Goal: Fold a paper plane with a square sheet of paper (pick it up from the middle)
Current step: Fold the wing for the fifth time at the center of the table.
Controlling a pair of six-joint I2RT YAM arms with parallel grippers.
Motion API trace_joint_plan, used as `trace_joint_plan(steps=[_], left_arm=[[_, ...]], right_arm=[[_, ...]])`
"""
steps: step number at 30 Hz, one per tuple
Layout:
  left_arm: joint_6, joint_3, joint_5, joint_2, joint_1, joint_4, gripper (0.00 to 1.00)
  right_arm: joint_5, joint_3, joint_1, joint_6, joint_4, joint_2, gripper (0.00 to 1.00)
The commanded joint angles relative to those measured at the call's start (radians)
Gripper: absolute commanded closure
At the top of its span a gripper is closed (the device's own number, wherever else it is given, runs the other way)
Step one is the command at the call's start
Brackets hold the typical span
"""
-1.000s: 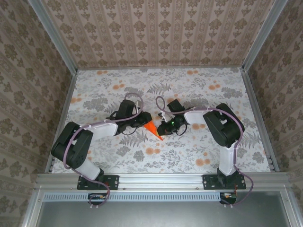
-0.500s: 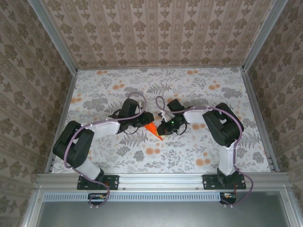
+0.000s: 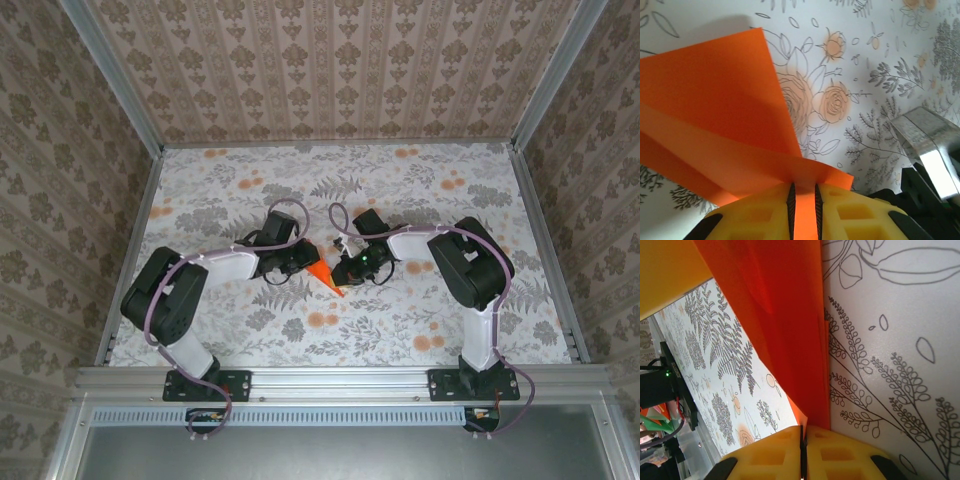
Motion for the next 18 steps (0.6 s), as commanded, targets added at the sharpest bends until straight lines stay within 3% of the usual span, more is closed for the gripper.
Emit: trace_joint_plan(steps=[1, 12, 18], left_arm=[[-0.034, 0.017, -0.028, 0.024, 0.015, -0.033, 0.79], [-0.031, -0.01, -0.024, -0.021, 0.047, -0.015, 0.77], [-0.024, -0.038, -0.02, -0.07, 0.061, -0.013, 0.76]], right_arm=[[0.06, -0.005, 0.015, -0.019, -0.026, 0.064, 0.89], [0.06, 0.012, 0.021, -0.015, -0.027, 0.014, 0.86], [0.107, 0.053, 0.049, -0.014, -0.041, -0.077, 0.75]])
